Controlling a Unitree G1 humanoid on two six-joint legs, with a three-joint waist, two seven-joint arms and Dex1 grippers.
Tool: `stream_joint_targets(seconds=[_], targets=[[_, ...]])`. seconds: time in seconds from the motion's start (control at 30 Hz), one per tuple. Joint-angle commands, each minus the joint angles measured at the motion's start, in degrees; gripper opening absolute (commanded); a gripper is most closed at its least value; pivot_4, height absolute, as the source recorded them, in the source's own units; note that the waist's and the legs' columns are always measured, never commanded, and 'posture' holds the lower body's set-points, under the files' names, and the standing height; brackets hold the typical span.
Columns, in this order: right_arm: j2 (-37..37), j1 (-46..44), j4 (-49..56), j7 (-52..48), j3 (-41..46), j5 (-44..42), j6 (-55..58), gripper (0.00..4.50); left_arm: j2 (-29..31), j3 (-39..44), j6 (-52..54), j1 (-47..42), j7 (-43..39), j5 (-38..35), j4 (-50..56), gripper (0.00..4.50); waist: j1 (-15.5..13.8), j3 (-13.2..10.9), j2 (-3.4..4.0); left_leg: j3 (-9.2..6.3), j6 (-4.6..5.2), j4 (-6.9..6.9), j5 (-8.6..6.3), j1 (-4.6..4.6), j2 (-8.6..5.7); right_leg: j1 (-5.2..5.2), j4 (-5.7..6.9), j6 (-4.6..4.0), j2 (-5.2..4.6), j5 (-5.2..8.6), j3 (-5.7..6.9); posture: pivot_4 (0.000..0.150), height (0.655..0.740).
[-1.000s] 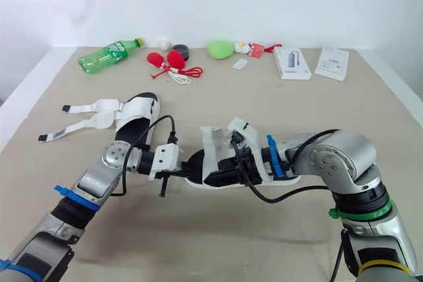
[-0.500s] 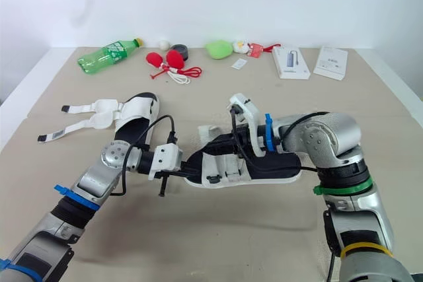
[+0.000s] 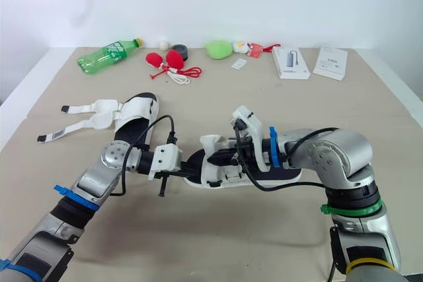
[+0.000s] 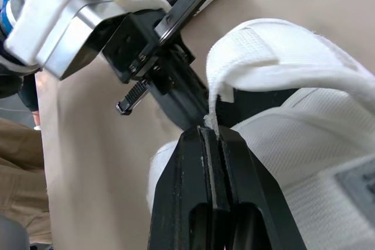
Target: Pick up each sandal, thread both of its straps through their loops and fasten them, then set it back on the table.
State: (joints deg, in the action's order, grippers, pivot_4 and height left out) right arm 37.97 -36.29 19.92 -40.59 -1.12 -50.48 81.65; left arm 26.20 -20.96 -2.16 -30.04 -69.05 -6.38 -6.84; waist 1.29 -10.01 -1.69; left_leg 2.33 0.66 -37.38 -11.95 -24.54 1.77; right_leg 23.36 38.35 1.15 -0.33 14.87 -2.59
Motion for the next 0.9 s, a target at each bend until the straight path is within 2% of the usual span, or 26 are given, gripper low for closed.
stream_joint_targets(seconds=[0.03, 0.43, 0.6, 0.67, 0.7, 0.73, 0.8, 0.83, 0.9], targets=[[-0.73, 1.13, 2.37, 1.60, 1.30, -1.20, 0.94, 0.18, 0.80, -0.64, 0.51, 0.30, -0.14, 1.50, -1.24, 0.00, 0.00, 0.00, 0.00, 0.00, 0.00, 0.00, 0.00, 0.00, 0.00, 0.00, 0.00, 0.00, 0.00, 0.00, 0.00, 0.150, 0.7400], [-1.26, -2.38, -0.78, 1.41, 0.64, 1.49, -4.15, 0.18, -0.08, -1.17, -0.14, -0.88, -0.29, 1.60, -2.65, 0.00, 0.01, 0.00, 0.00, 0.02, 0.00, -0.02, 0.00, 0.00, -0.01, 0.00, 0.00, 0.02, 0.03, -0.01, -0.01, 0.150, 0.7400], [1.07, -1.58, 0.64, -1.54, -3.02, 5.34, -11.19, 0.18, 0.35, -0.95, -0.10, -0.69, -0.27, 1.50, -2.53, 0.00, 0.01, 0.00, 0.00, 0.03, 0.00, -0.03, 0.00, 0.00, -0.01, 0.00, 0.00, 0.03, 0.03, -0.01, -0.01, 0.150, 0.7400], [0.81, -1.45, -0.19, -1.71, -2.32, 3.52, -8.86, 0.18, 0.50, -0.90, -0.04, -0.57, -0.28, 1.48, -2.38, 0.00, 0.00, 0.00, 0.00, 0.03, 0.00, -0.04, 0.00, 0.00, -0.01, 0.00, 0.00, 0.04, 0.03, -0.01, -0.01, 0.150, 0.7400], [0.87, -1.45, -0.30, -2.14, -2.18, 2.90, -8.33, 0.71, 0.53, -0.91, -0.02, -0.54, -0.26, 1.49, -2.35, 0.00, 0.01, 0.00, 0.00, 0.03, 0.00, -0.04, 0.00, 0.00, -0.01, 0.00, 0.00, 0.04, 0.03, -0.01, -0.01, 0.150, 0.7400], [1.02, -1.47, -0.22, -2.50, -2.15, 2.53, -7.97, 0.98, 0.55, -0.93, -0.01, -0.52, -0.25, 1.50, -2.31, 0.00, 0.00, 0.00, 0.00, 0.03, 0.00, -0.04, 0.00, 0.00, -0.01, 0.00, 0.00, 0.04, 0.04, -0.02, -0.01, 0.150, 0.7400], [0.44, -1.63, -0.03, -2.45, -0.98, 1.15, -6.78, 1.87, 0.54, -0.98, 0.02, -0.47, -0.24, 1.52, -2.25, 0.00, 0.00, 0.00, 0.00, 0.02, 0.00, -0.04, 0.01, 0.00, 0.00, 0.00, 0.01, 0.03, 0.04, -0.02, -0.01, 0.150, 0.7400], [-0.01, -1.79, -0.08, -2.13, -0.20, 0.39, -5.99, 2.03, 0.54, -1.00, 0.02, -0.46, -0.24, 1.52, -2.23, 0.00, 0.00, 0.00, 0.00, 0.02, 0.00, -0.04, 0.01, 0.00, 0.00, 0.00, 0.01, 0.03, 0.04, -0.02, -0.01, 0.150, 0.7400], [-0.88, -2.27, -0.49, -1.51, 1.49, -1.60, -3.78, 2.03, 0.48, -1.07, -0.02, -0.49, -0.24, 1.55, -2.26, 0.00, 0.00, 0.00, 0.00, 0.02, 0.00, -0.04, 0.01, 0.01, 0.00, 0.00, 0.01, 0.03, 0.04, -0.03, -0.01, 0.150, 0.7400]])
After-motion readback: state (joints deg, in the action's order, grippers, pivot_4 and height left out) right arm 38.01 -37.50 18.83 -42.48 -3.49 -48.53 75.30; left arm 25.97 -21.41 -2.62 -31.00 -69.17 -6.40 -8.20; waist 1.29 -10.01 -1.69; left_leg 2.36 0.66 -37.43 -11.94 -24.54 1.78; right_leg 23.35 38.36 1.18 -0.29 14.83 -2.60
